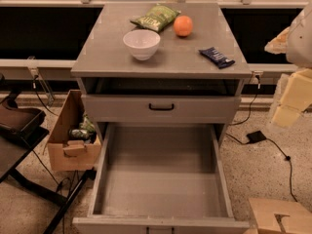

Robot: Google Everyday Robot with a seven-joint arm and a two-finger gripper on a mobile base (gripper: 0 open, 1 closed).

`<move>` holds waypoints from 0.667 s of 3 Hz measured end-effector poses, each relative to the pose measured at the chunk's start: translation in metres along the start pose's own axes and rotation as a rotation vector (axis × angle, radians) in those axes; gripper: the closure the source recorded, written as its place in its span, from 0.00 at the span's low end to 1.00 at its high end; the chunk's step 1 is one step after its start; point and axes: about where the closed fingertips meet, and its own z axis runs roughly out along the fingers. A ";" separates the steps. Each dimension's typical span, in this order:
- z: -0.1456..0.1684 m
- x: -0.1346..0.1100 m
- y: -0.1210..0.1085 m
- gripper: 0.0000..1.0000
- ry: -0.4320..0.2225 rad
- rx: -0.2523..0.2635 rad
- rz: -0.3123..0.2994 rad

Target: Place rxbar blueberry into middle drawer

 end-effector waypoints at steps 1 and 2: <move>0.000 0.000 0.000 0.00 0.000 0.000 0.000; -0.001 0.001 -0.004 0.00 -0.034 0.017 0.030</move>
Offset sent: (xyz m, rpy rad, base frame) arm 0.0061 -0.0071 0.0004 0.0840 -0.0310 -0.0528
